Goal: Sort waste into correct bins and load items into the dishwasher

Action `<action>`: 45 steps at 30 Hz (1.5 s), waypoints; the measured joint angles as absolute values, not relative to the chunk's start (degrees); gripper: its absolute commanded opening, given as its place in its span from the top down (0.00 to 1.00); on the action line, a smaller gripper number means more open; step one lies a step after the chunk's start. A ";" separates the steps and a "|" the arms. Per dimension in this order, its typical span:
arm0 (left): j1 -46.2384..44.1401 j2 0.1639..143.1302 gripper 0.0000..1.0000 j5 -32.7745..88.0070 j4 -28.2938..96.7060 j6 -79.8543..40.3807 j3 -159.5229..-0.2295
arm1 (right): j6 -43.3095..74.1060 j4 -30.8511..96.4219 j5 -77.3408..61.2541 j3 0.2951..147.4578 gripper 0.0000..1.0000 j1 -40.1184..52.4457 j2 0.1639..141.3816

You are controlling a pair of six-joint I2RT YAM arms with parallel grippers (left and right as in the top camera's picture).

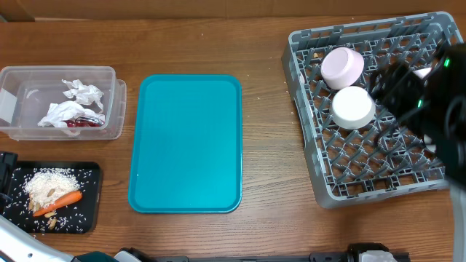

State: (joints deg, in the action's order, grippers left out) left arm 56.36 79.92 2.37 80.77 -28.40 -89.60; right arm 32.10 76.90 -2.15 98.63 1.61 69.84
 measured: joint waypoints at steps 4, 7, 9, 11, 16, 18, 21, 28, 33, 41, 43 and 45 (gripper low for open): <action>56.36 79.92 0.00 2.33 80.79 -28.40 -89.60 | 32.99 74.89 2.33 84.51 0.04 6.31 58.17; 56.36 79.92 0.00 2.46 80.79 -28.40 -89.60 | 34.33 71.29 7.53 71.53 0.00 6.44 51.13; 56.36 79.92 0.00 2.55 80.77 -28.40 -89.60 | 34.57 70.52 8.64 67.46 0.00 6.44 49.78; 56.36 79.92 0.00 2.55 80.79 -28.40 -89.60 | 35.07 69.60 8.49 65.08 0.00 6.44 49.95; 56.36 79.92 0.00 2.57 80.77 -28.40 -89.60 | 35.81 69.69 8.34 64.25 0.00 6.44 54.50; 56.36 79.92 0.00 2.57 80.77 -28.40 -89.60 | 35.79 69.76 8.36 64.25 0.00 6.44 56.40; 56.36 79.92 0.00 2.55 80.77 -28.40 -89.60 | 35.73 71.44 8.38 64.20 0.00 6.44 61.65; 56.36 79.92 0.00 2.57 80.77 -28.40 -89.60 | 34.74 64.36 8.10 64.05 0.00 6.46 65.76; 56.36 79.92 0.00 2.55 80.77 -28.40 -89.60 | 34.28 58.74 9.32 61.95 0.00 6.48 62.22; 56.36 79.92 0.00 2.57 80.77 -28.40 -89.60 | 33.39 40.16 9.85 41.89 0.00 6.48 41.93; 56.36 79.92 0.00 2.57 80.77 -28.40 -89.60 | 33.36 34.87 9.76 34.15 0.00 6.48 36.62; 56.36 79.92 0.00 2.59 80.79 -28.40 -89.60 | 33.32 30.13 9.34 28.25 0.00 6.37 32.67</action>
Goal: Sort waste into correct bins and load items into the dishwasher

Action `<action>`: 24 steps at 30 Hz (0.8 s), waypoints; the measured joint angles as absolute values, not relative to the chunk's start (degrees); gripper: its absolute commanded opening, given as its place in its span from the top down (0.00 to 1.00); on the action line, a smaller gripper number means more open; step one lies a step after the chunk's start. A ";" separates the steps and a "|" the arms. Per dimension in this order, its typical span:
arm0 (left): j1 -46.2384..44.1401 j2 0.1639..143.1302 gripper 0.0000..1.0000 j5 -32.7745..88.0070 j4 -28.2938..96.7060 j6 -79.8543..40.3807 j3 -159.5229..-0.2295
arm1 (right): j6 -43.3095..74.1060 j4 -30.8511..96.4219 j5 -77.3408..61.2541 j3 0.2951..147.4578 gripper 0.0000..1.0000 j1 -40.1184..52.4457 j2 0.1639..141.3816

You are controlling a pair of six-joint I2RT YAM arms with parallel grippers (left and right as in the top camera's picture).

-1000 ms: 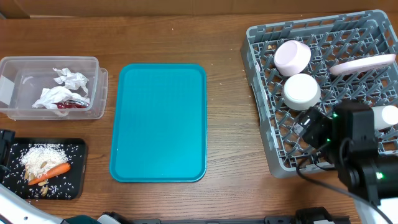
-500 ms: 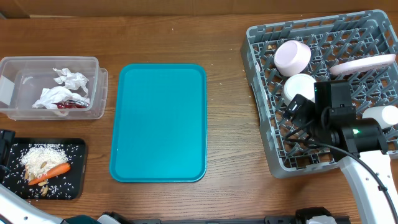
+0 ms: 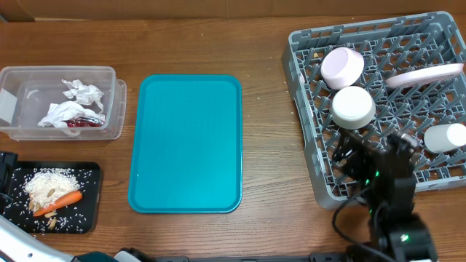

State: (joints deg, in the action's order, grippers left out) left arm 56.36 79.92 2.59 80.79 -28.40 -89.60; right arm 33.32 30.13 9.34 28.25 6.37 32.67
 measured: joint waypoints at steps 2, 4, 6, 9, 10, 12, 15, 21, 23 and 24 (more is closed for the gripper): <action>56.36 79.92 0.00 2.59 80.77 -28.40 -89.60 | 33.34 27.99 9.15 23.86 0.00 6.20 29.17; 56.36 79.92 0.00 2.59 80.75 -28.40 -89.60 | 33.26 26.04 8.56 19.42 0.00 5.13 24.14; 56.36 79.92 0.00 2.59 80.79 -28.40 -89.60 | 33.26 26.89 8.12 17.12 0.00 4.08 19.77; 56.36 79.92 0.00 2.59 80.77 -28.40 -89.60 | 33.23 29.47 7.81 15.62 0.00 3.07 15.99; 56.36 79.92 0.00 2.59 80.79 -28.40 -89.60 | 33.21 29.82 7.70 15.38 0.00 2.76 15.35; 56.36 79.92 0.00 2.57 80.75 -28.40 -89.60 | 33.21 29.98 7.64 15.31 0.00 1.78 14.15; 56.36 79.92 0.00 2.57 80.77 -28.40 -89.60 | 33.19 29.87 7.64 15.31 0.00 -0.08 11.77; 56.36 79.92 0.00 2.59 80.79 -28.40 -89.60 | 33.01 18.57 7.40 10.76 0.00 -1.91 6.90; 56.36 79.92 0.00 2.59 80.77 -28.40 -89.60 | 32.97 16.47 7.11 8.38 0.00 -1.91 5.96; 56.36 79.92 0.00 2.57 80.77 -28.40 -89.60 | 32.97 15.49 6.90 7.01 0.00 -1.91 5.50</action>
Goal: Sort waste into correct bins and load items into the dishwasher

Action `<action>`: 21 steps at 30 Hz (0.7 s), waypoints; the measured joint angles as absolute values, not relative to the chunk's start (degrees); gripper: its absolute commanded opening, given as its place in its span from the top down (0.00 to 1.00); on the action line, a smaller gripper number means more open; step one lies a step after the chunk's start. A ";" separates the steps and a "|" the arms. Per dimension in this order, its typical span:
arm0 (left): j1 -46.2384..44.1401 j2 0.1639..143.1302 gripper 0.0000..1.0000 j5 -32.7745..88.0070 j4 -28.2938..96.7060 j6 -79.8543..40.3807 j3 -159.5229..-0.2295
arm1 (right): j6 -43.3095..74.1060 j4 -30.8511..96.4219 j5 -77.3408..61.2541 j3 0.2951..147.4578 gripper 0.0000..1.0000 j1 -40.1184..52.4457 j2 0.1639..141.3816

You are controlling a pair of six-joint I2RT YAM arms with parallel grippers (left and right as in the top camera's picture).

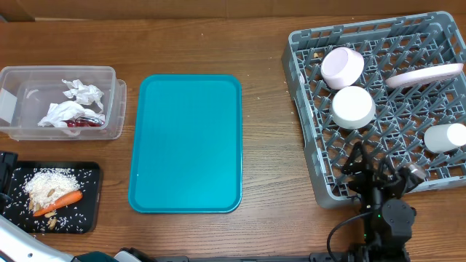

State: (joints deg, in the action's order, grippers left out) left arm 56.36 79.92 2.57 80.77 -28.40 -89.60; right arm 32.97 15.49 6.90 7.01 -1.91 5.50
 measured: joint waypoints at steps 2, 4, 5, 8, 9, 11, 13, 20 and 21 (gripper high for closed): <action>56.36 79.92 0.00 2.57 80.77 -28.40 -89.60 | 32.97 13.85 6.68 5.02 0.00 -1.89 4.40; 56.36 79.92 0.00 2.59 80.77 -28.40 -89.60 | 32.25 13.21 6.11 4.03 0.00 -1.89 2.79; 56.36 79.92 0.00 2.57 80.77 -28.40 -89.60 | 31.66 12.99 5.72 3.95 0.00 -1.89 2.20; 56.36 79.92 0.00 2.57 80.77 -28.40 -89.60 | 29.82 11.99 4.60 3.95 0.00 -1.91 0.89; 56.36 79.92 0.00 2.57 80.77 -28.40 -89.60 | 29.54 11.64 4.40 3.95 0.00 -1.89 0.84; 56.36 79.92 0.00 2.57 80.77 -28.40 -89.60 | 28.77 8.73 3.81 3.31 0.00 -1.89 0.82; 56.36 79.92 0.00 2.57 80.77 -28.40 -89.60 | 28.16 4.47 3.25 1.85 0.00 -1.89 0.75; 56.36 79.92 0.00 2.57 80.77 -28.40 -89.60 | 20.82 4.58 3.33 1.06 0.00 -1.89 0.73; 56.36 79.92 0.00 2.57 80.77 -28.40 -89.60 | 19.18 4.71 3.20 1.06 0.00 -1.89 0.73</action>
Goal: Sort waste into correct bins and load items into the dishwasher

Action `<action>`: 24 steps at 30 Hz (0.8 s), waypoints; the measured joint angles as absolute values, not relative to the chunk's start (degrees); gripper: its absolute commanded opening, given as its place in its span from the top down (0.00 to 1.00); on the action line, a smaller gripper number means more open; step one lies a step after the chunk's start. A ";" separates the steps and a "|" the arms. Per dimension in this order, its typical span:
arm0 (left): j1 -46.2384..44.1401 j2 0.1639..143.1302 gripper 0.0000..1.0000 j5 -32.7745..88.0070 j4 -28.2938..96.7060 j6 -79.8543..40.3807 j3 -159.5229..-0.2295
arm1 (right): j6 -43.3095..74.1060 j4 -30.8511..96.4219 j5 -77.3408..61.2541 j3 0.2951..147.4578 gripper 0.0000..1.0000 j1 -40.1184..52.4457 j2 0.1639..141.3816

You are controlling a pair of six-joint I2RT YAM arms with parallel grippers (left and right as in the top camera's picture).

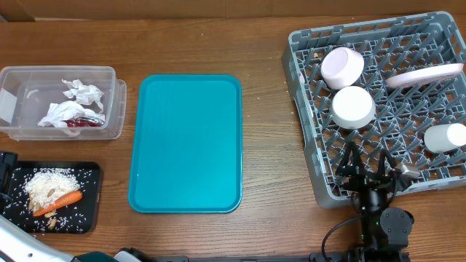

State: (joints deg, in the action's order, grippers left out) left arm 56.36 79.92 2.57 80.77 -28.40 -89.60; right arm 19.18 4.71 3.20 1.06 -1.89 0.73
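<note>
The grey dish rack (313, 156) at the right holds a pink bowl (342, 66), a white bowl (353, 107), a pink plate (424, 75) on edge and a white cup (445, 137) on its side. My right gripper (366, 166) sits at the rack's front edge, fingers spread open and empty. The teal tray (186, 142) in the middle is bare. Of my left arm (11, 236) only a sliver shows at the bottom left, with its fingers out of view.
A clear bin (109, 102) at the left holds crumpled paper (69, 109) and something red. Below it a black tray (91, 175) carries rice and a carrot (64, 199). Cardboard runs along the table's back edge.
My right arm has drawn slightly further back toward the table's front edge and now points straight at the rack. Nothing in the rack, bins or tray has moved.
First my right arm was over the rack's right side, hiding that part. Then it was at the rack's front edge, with a pink plate and white cup showing in the rack. It has since sat lower at the front, open and empty.
</note>
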 measured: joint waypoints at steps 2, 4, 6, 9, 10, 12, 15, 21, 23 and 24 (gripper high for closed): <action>56.36 79.92 0.00 2.57 80.77 -28.40 -89.60 | 16.58 4.73 3.11 1.06 0.00 -1.89 0.73; 56.36 79.92 0.00 2.57 80.77 -28.40 -89.60 | 13.93 4.75 2.90 1.06 0.00 -1.89 0.73; 56.36 79.92 0.00 2.57 80.77 -28.40 -89.60 | 12.05 4.78 2.81 1.06 0.00 -1.89 0.73; 56.36 79.92 0.00 2.57 80.77 -28.40 -89.60 | 10.50 4.84 1.83 1.06 0.00 -1.89 0.73; 56.36 79.92 0.00 2.57 80.77 -28.40 -89.60 | 10.15 4.86 1.34 1.06 0.00 -1.89 0.73; 56.36 79.92 0.00 2.57 80.77 -28.40 -89.60 | 9.65 4.99 0.84 1.06 0.00 -1.89 0.73; 56.36 79.92 0.00 2.57 80.77 -28.40 -89.60 | 9.30 5.13 0.58 1.06 0.00 -1.89 0.73; 56.36 79.92 0.00 2.57 80.77 -28.40 -89.60 | 8.95 5.10 0.43 1.06 0.00 -1.89 0.73; 56.36 79.92 0.00 2.57 80.77 -28.40 -89.60 | 8.93 5.10 0.49 1.06 0.00 -1.89 0.73; 56.36 79.92 0.00 2.57 80.77 -28.40 -89.60 | 8.95 5.10 0.64 1.06 0.00 -1.89 0.73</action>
State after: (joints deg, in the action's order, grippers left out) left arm 56.36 79.92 2.57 80.77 -28.40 -89.60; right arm 8.95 5.10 0.64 1.06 -1.89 0.73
